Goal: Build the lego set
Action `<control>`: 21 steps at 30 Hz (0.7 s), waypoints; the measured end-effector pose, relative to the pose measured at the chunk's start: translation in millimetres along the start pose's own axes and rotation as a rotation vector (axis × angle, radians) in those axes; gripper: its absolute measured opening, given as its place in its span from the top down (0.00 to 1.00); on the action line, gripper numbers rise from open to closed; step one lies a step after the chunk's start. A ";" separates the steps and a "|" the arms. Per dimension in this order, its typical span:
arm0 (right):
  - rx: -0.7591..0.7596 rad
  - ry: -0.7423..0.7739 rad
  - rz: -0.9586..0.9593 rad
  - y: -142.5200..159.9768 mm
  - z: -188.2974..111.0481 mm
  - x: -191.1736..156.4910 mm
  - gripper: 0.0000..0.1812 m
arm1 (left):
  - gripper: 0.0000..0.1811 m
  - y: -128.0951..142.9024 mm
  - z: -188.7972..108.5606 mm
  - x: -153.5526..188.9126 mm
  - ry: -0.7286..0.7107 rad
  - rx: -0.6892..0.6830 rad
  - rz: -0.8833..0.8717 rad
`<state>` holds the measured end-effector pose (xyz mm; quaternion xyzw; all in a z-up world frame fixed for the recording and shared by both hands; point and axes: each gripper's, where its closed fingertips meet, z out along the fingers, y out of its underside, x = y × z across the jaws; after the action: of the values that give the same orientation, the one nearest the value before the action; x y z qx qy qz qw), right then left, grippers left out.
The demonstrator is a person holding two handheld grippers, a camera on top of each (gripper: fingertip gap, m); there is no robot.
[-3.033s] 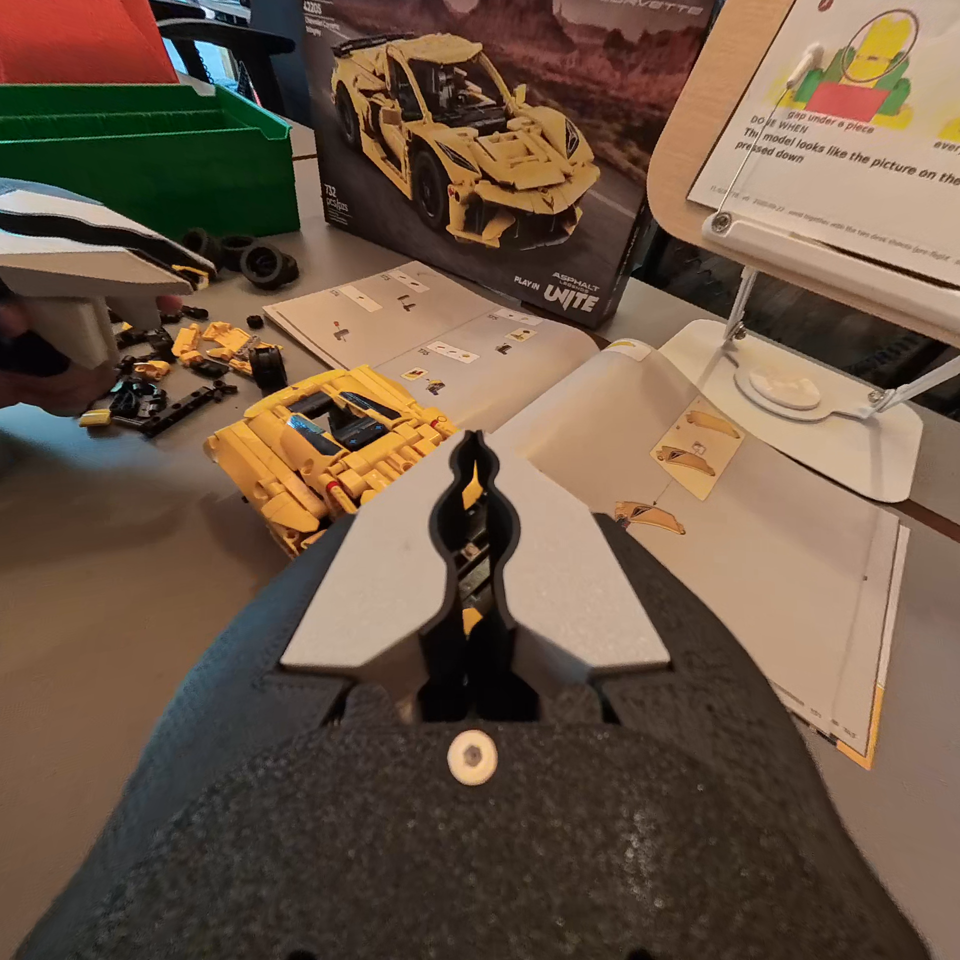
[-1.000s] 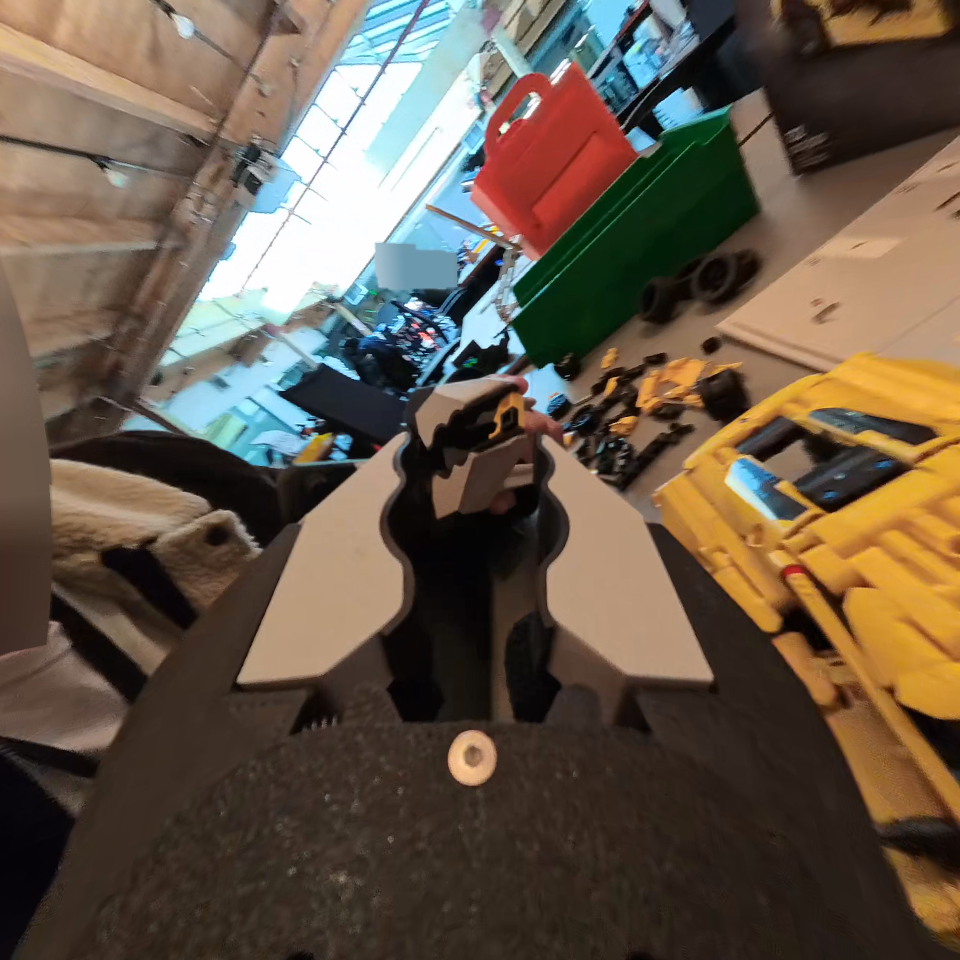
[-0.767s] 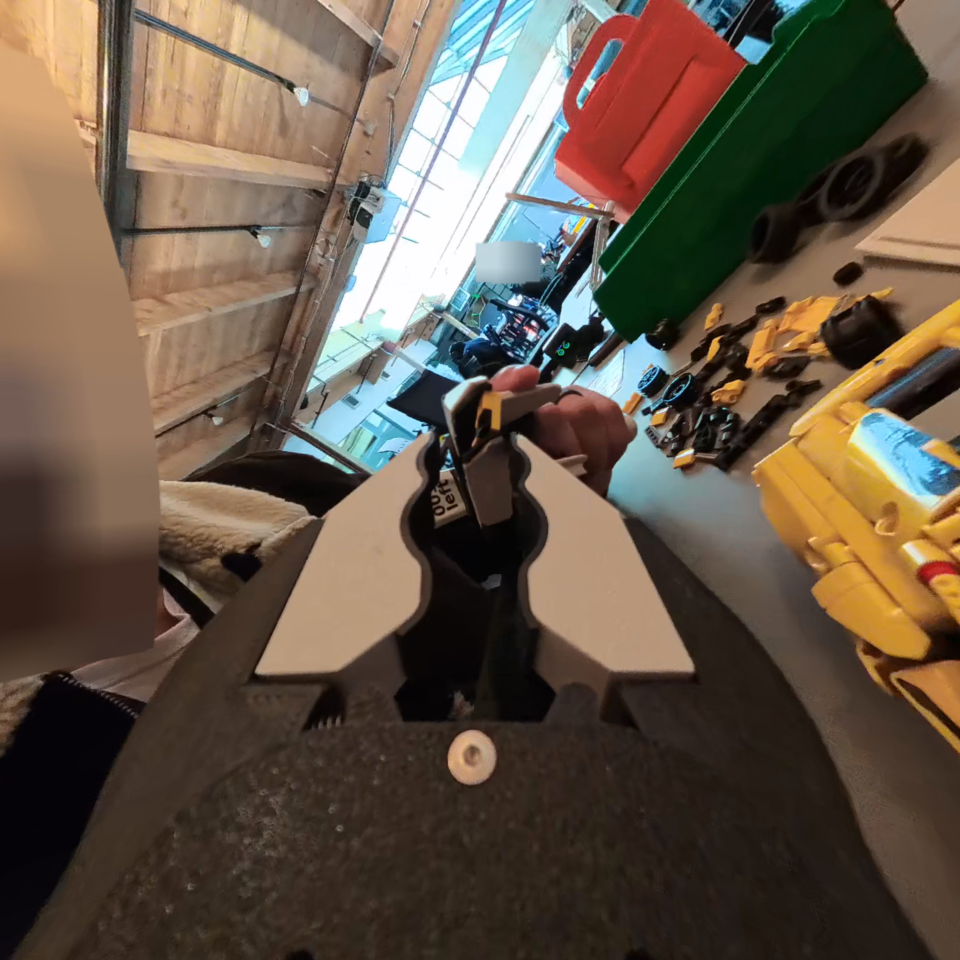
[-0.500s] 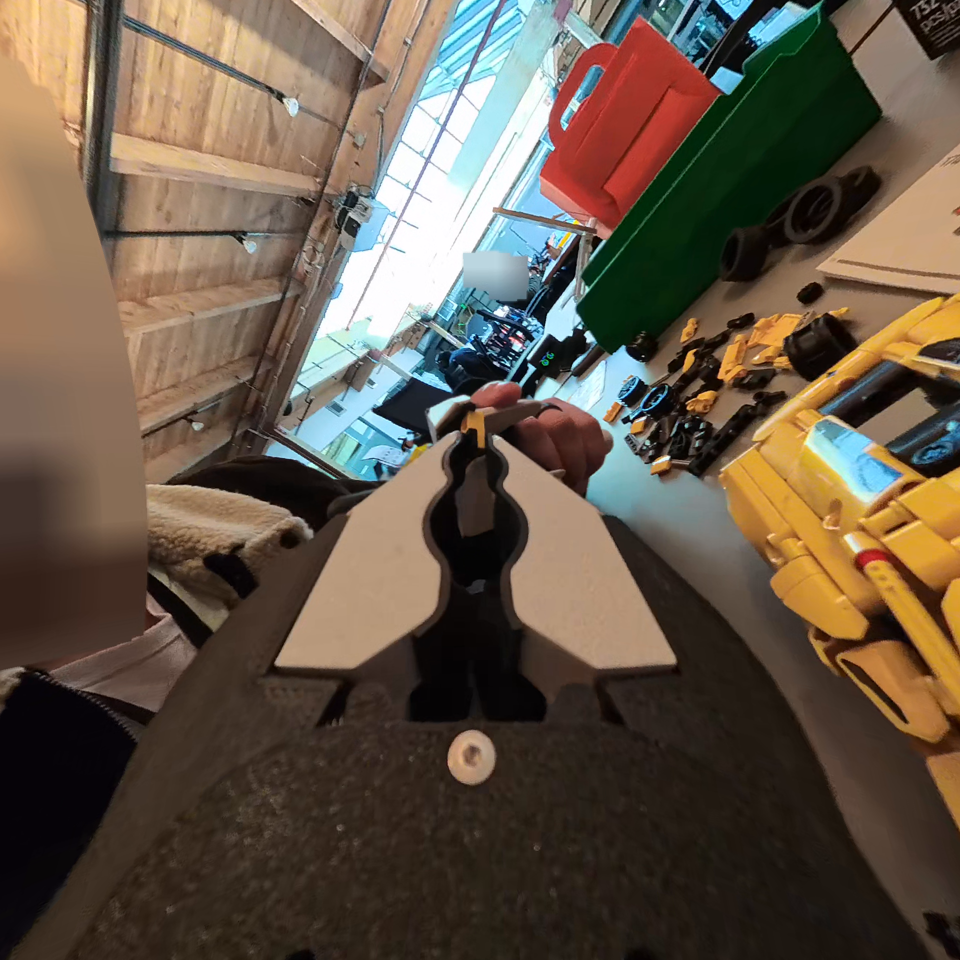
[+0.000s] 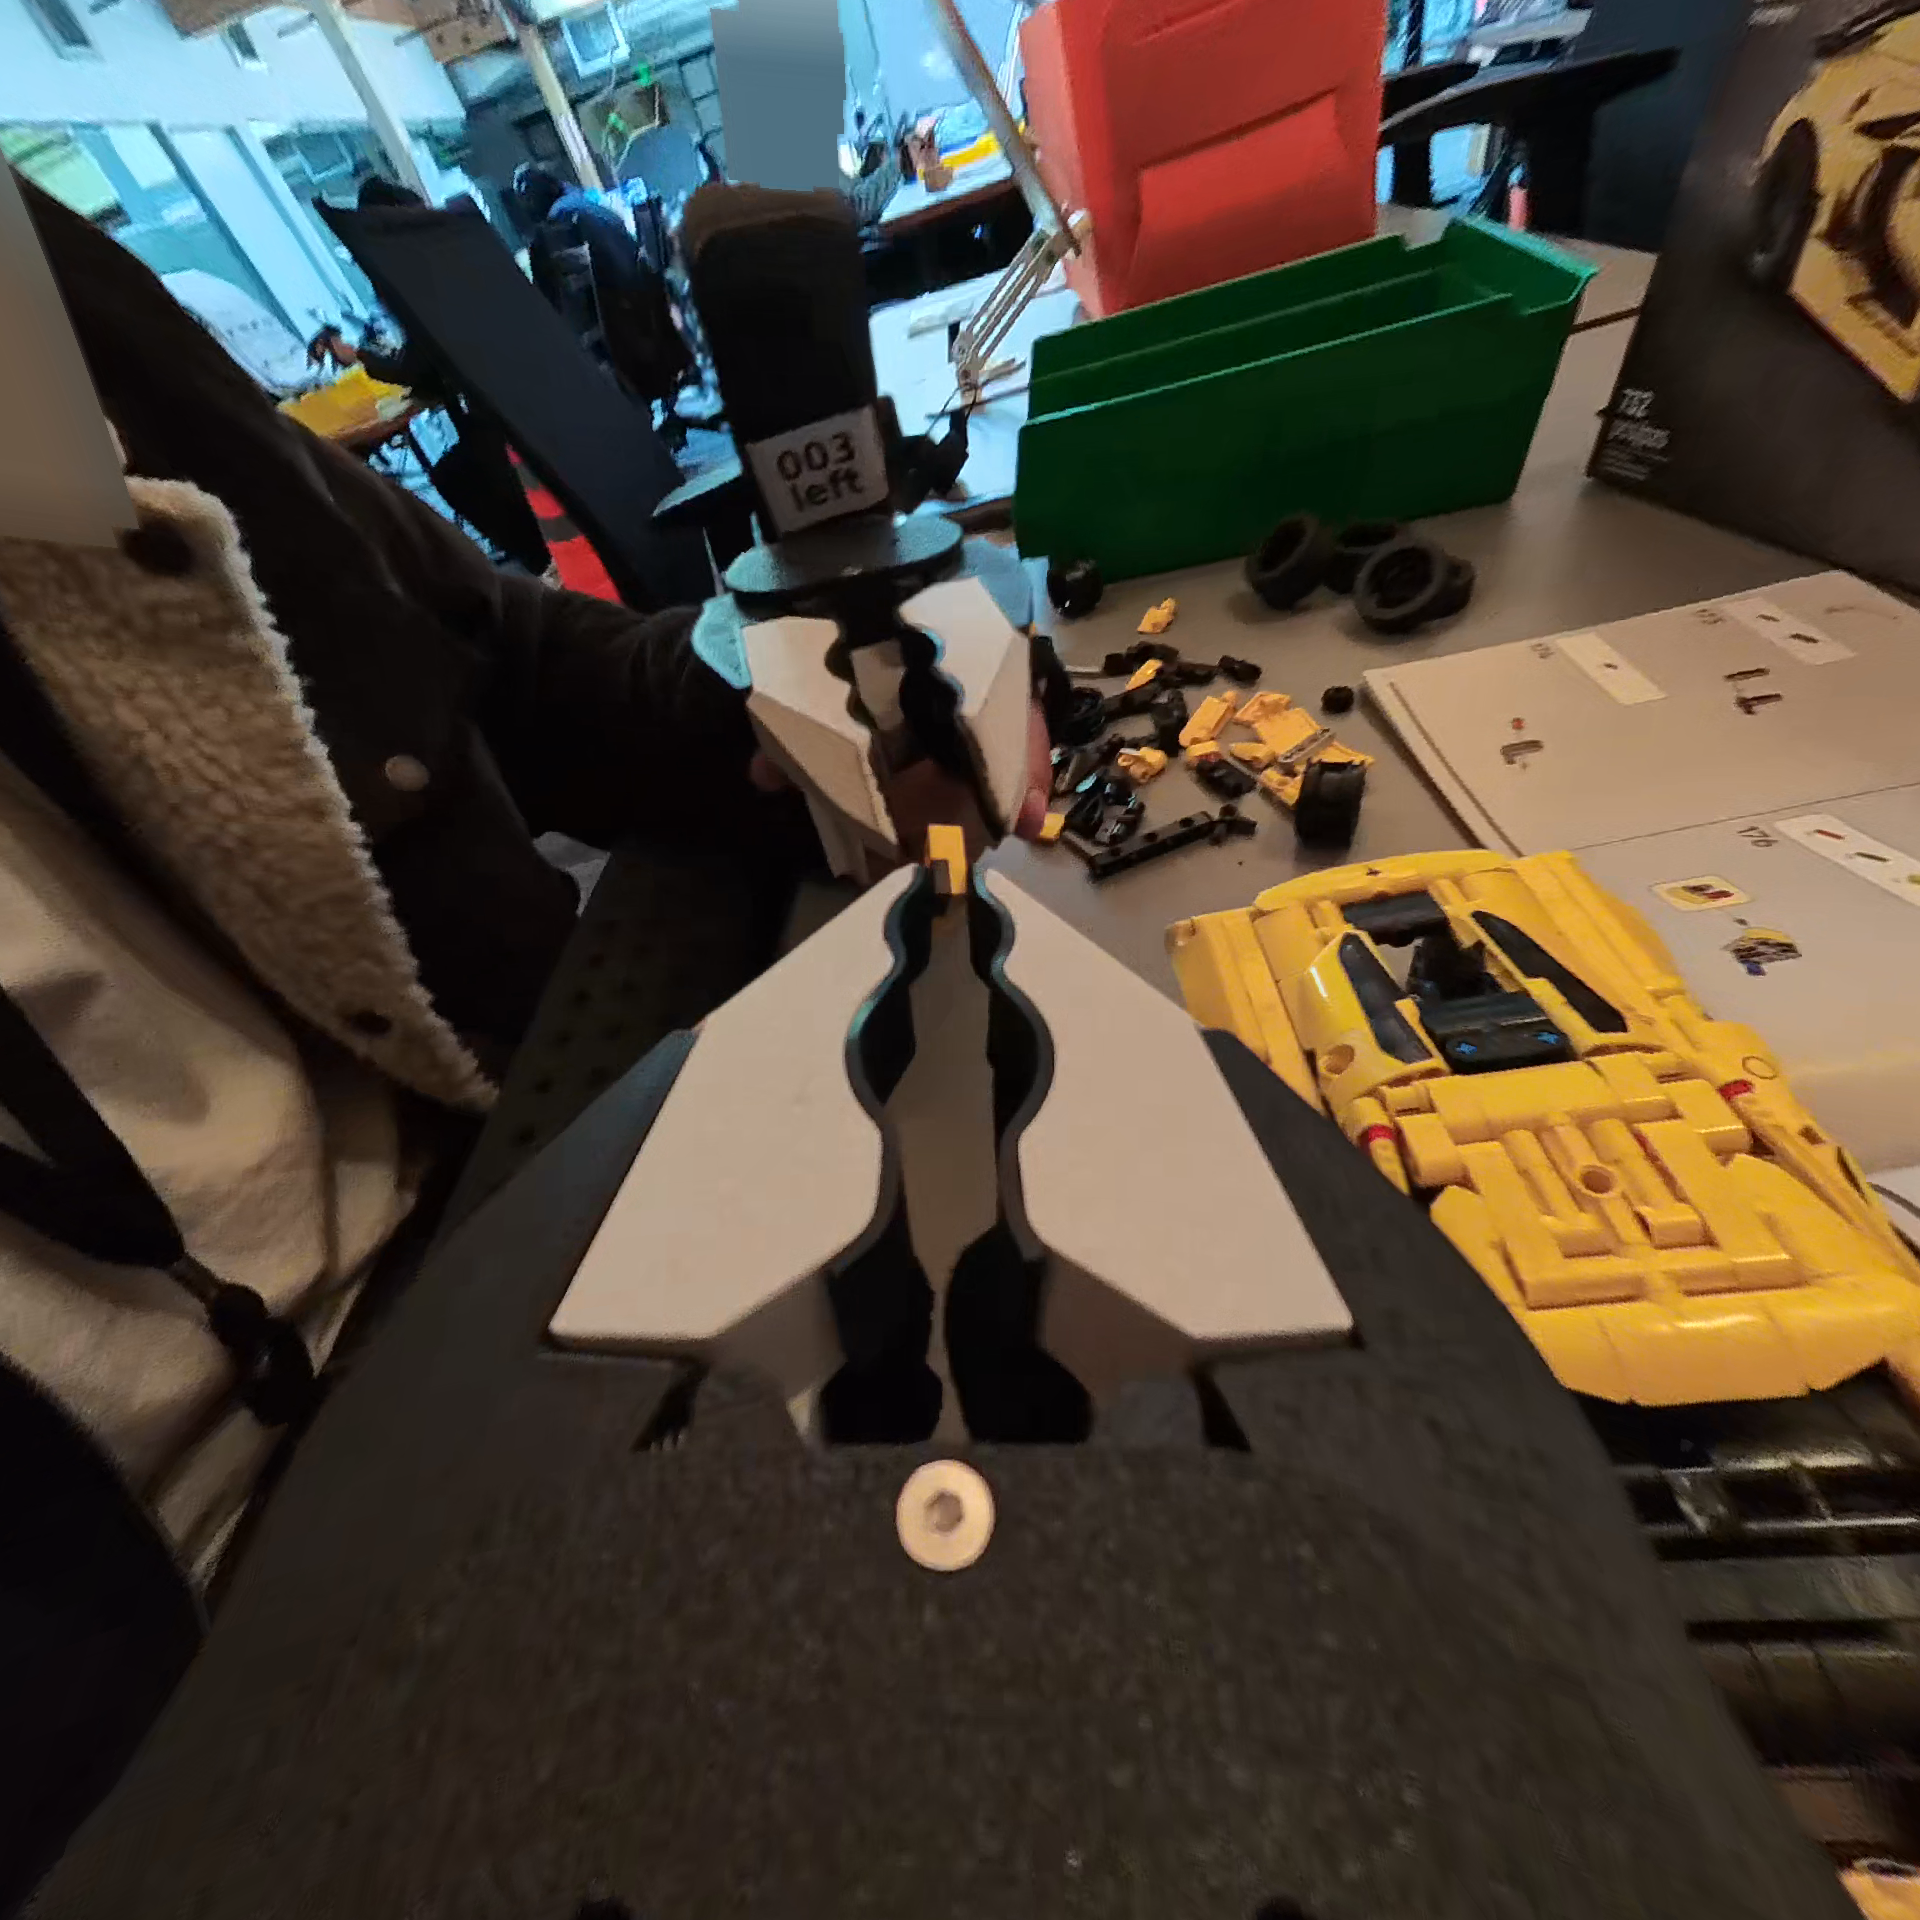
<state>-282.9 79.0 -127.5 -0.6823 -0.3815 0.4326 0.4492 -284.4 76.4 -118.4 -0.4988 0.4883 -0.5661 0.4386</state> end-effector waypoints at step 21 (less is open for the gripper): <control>-0.119 -0.051 -0.060 20.0 6.2 -12.7 0.98 | 0.97 24.5 2.1 18.4 0.143 -0.110 -0.029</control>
<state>-290.3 63.1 -144.6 -0.6847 -0.4383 0.4127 0.4108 -284.2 54.7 -140.1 -0.4873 0.5415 -0.5789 0.3664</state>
